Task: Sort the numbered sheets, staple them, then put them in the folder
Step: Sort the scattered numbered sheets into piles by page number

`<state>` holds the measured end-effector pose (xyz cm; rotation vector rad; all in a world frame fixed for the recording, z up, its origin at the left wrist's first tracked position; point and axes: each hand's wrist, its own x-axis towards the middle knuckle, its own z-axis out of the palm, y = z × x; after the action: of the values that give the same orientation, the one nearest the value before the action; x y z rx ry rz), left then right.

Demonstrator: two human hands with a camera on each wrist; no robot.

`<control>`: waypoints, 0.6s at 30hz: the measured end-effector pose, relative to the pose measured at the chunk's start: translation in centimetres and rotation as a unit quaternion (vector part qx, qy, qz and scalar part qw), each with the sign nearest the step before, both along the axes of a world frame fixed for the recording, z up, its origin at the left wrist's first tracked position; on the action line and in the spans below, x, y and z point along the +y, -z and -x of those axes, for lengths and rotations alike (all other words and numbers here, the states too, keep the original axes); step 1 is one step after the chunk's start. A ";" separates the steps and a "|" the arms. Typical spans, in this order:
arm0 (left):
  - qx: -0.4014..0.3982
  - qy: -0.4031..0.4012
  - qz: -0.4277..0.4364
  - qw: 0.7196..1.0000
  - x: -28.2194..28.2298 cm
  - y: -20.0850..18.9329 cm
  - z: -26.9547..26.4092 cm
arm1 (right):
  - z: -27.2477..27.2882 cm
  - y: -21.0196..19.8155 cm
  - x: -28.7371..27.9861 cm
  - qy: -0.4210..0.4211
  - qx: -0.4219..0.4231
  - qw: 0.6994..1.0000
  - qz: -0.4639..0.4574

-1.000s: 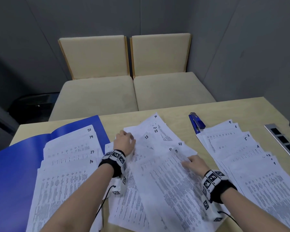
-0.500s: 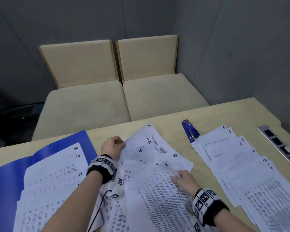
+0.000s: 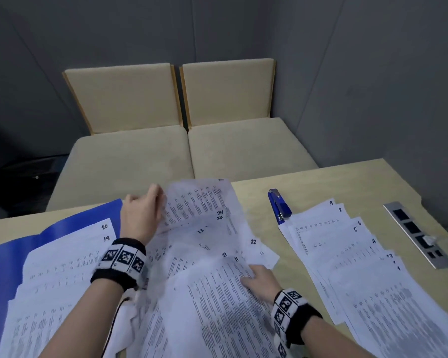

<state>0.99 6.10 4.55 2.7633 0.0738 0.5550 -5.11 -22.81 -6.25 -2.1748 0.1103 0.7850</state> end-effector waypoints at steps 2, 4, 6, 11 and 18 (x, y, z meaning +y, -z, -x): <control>-0.075 0.025 -0.075 0.994 -0.5 -2.4 0.1 | -0.1 -0.4 -0.3 -0.033 -0.001 0.999 0.006; -0.141 0.038 -0.094 0.985 -0.7 -5.1 -0.2 | -0.3 -0.8 -0.9 -0.065 -0.019 0.998 0.016; -0.181 0.039 -0.070 0.980 -1.4 -8.0 -0.3 | -1.2 -1.3 -2.5 -0.065 -0.065 0.996 -0.009; -0.216 -0.023 0.117 0.969 -5.1 -12.2 -0.8 | -9.3 -3.9 -10.4 -0.020 -0.207 0.970 0.128; -0.154 -0.037 0.262 0.952 -8.3 -8.7 -1.6 | -16.7 -3.6 -17.0 -0.206 -0.114 0.912 0.336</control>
<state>2.63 -2.23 13.20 2.1421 0.2180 0.8407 11.63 -39.86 -2.66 -2.9935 -0.2453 0.7866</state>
